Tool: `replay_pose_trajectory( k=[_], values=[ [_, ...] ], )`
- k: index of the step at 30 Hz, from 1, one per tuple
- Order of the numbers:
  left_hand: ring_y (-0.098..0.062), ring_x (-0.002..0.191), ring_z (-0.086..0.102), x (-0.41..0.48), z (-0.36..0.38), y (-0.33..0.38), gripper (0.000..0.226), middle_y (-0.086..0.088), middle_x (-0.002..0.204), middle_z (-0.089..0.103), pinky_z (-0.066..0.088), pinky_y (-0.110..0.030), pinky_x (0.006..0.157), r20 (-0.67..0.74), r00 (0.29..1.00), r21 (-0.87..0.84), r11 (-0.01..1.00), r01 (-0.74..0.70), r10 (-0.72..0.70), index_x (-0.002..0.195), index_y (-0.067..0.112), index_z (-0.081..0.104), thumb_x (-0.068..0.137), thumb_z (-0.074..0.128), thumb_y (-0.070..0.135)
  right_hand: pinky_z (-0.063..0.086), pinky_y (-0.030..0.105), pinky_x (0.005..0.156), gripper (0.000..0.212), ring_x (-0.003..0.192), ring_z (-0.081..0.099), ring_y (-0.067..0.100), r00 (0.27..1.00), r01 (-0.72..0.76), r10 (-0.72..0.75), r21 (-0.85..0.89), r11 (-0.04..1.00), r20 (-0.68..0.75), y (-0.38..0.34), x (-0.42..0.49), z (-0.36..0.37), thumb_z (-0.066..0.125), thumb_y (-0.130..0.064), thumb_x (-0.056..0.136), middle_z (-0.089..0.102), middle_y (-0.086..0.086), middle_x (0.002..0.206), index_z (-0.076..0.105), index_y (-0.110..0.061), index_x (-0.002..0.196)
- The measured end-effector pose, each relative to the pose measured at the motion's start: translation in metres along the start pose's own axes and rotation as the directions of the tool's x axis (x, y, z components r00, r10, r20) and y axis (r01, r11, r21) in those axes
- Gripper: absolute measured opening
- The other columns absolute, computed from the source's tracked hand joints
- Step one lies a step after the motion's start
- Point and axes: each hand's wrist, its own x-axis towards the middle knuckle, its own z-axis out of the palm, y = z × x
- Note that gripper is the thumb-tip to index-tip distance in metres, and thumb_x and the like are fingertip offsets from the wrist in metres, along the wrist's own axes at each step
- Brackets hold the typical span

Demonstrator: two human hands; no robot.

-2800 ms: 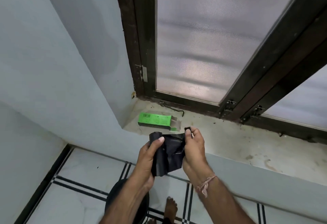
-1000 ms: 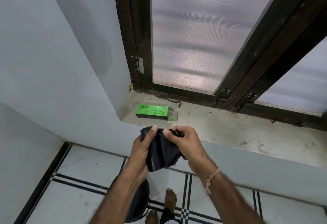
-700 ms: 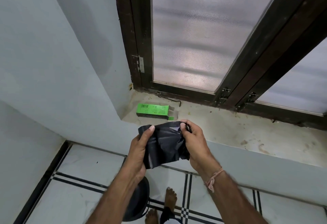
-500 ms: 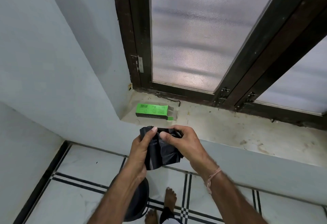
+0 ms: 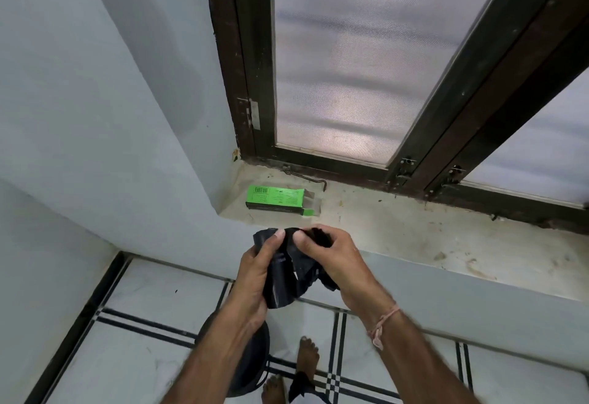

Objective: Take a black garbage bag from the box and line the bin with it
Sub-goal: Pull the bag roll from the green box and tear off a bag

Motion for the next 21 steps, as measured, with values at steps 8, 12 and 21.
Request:
replay_pose_trajectory(
  k=[8,12,21],
  values=[
    [-0.043,0.110,0.072,-0.0018,-0.0014,0.0009,0.047,-0.026,0.115,0.075,0.059,-0.048,0.092,0.031,1.000,0.000,1.000,-0.003,0.003,0.121,0.004,0.073,0.094,0.067,0.042,0.033,0.025,0.043,0.028,0.062,0.048,0.028,0.997,-0.031,0.038,0.112,0.993,-0.061,0.0084,0.0007,0.0017,0.069,-0.027,0.099,0.060,0.016,0.075,0.066,0.000,0.095],
    [-0.046,0.115,0.069,-0.0028,-0.0034,-0.0011,0.052,-0.027,0.120,0.073,0.054,-0.058,0.101,0.057,0.998,-0.044,0.999,0.020,-0.018,0.123,0.006,0.073,0.088,0.074,0.044,0.048,0.023,0.052,0.018,0.065,0.065,0.018,0.998,-0.026,0.036,0.189,0.982,-0.049,0.0026,-0.0015,0.0016,0.071,-0.015,0.096,0.070,0.008,0.075,0.072,0.003,0.095],
    [-0.047,0.126,0.062,-0.0028,0.0044,0.0003,0.062,-0.029,0.131,0.067,0.044,-0.064,0.111,0.056,0.995,-0.216,0.972,0.093,-0.083,0.129,0.000,0.069,0.083,0.079,0.041,0.062,0.037,0.078,0.025,0.091,0.074,0.029,0.990,-0.068,0.114,0.424,0.903,-0.085,0.0109,-0.0023,0.0099,0.075,-0.018,0.093,0.077,0.017,0.097,0.073,0.004,0.105]
  ],
)
